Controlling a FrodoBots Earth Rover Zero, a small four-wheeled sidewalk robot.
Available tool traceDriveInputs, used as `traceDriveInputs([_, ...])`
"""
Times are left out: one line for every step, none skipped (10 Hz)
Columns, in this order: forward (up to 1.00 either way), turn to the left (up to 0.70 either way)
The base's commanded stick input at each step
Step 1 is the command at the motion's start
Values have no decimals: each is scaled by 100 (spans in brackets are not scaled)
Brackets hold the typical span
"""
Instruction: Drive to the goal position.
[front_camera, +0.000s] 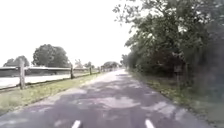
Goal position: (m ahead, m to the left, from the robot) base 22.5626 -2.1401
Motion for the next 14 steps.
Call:
traceDriveInputs([80, 3])
traceDriveInputs([80, 3])
traceDriveInputs([80, -6])
traceDriveInputs([80, -27])
traceDriveInputs([80, 3])
traceDriveInputs([80, 3])
traceDriveInputs([80, 3])
traceDriveInputs([80, 3])
traceDriveInputs([80, 3])
traceDriveInputs([80, 3])
traceDriveInputs([80, 3])
traceDriveInputs([80, -21])
traceDriveInputs([80, -32])
traceDriveInputs([80, 3])
